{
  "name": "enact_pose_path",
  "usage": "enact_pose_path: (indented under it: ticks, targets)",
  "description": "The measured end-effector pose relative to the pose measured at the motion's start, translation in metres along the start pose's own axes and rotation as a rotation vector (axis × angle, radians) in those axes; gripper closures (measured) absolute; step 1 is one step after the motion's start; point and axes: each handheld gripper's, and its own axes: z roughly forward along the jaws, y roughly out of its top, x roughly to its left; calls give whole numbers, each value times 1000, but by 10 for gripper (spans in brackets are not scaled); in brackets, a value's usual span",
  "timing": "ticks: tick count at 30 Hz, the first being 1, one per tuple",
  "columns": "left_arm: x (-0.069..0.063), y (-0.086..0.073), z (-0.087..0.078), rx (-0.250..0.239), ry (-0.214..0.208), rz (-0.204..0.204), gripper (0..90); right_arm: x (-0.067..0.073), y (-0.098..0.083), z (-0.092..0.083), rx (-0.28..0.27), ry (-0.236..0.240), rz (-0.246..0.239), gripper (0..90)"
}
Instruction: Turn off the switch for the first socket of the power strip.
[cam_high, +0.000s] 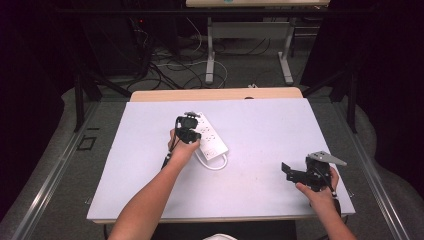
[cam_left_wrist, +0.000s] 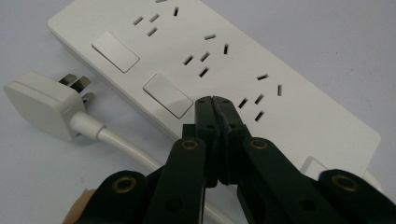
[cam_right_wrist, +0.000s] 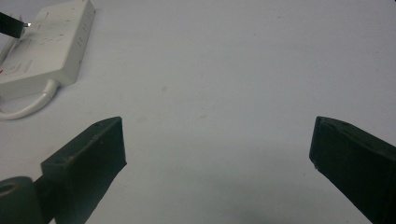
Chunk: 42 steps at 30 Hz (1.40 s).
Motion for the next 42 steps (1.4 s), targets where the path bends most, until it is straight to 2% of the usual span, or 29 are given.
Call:
enact_pose_path:
  ticks: [2, 3, 7, 9, 10, 11, 19, 25, 31, 32, 36, 42]
  targets:
    - [-1, 0, 1, -1, 1, -6, 900, 0, 0, 0, 0, 0, 2, 29]
    - [-1, 0, 1, 7, 0, 5, 900, 0, 0, -1, 12, 0, -1, 29]
    - [-1, -1, 4, 15, 1, 20, 899, 0, 0, 0, 1, 0, 1, 29]
    - [-3, -1, 4, 13, 4, 7, 898, 0, 0, -1, 16, -1, -2, 29]
    - [-3, -1, 4, 13, 4, 7, 898, 1, -1, 2, -21, -5, 4, 29]
    - [-3, 0, 4, 12, 5, 10, 898, 0, 0, 0, 2, 1, 1, 29]
    - [-4, 0, 5, 6, 13, 12, 898, 0, 0, -1, 12, 0, -1, 29]
    - [-3, 1, 5, 2, 20, 19, 897, 0, 0, 0, -2, -1, -5, 29]
    - [-3, 2, 6, 9, 31, 27, 875, -1, 0, 0, 1, 2, -7, 29]
    - [-4, 2, 6, 11, 25, 11, 875, 0, 0, 0, 0, 1, -6, 29]
    - [-3, 2, 6, 11, 23, 27, 877, -1, 1, -1, 15, 0, -7, 29]
    - [-3, 2, 6, 10, 26, 29, 880, -1, 1, -1, 15, 6, 1, 29]
